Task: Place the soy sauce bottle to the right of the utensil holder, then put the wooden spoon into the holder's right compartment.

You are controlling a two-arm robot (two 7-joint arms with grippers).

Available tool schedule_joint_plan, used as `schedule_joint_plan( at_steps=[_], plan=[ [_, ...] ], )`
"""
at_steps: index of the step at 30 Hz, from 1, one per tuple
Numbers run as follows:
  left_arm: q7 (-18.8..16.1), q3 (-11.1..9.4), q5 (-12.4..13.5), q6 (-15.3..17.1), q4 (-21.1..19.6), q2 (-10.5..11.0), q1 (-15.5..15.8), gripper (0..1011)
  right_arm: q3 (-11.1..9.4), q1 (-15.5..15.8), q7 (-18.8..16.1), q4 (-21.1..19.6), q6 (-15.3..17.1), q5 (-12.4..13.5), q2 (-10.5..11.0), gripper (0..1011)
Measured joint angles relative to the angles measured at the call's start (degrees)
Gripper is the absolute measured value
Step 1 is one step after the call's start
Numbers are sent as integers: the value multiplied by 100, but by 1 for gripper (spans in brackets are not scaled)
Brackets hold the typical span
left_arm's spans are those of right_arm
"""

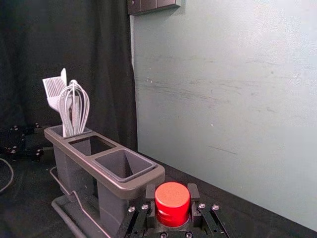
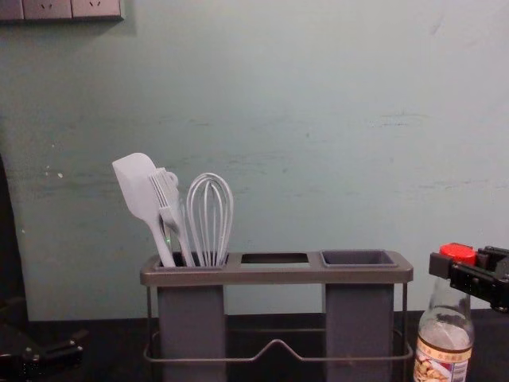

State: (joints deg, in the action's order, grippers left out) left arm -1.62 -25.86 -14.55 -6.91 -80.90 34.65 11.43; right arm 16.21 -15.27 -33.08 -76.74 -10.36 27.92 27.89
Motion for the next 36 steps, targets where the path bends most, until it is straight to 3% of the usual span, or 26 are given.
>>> schedule_joint_plan(
  at_steps=[5,9,22,36],
  plan=[
    [0,0,0,0,0,0,0,1005,0,2,0,-4,0,3,2,463],
    [0,0,0,0,0,0,0,1005,0,4,0,-7,0,5,4,628],
    [0,0,0,0,0,0,0,1005,0,9,-1,-13,-2,12,7,984],
    [0,0,0,0,0,0,0,1005,-7,27,0,-43,-4,9,17,1002]
  ],
)
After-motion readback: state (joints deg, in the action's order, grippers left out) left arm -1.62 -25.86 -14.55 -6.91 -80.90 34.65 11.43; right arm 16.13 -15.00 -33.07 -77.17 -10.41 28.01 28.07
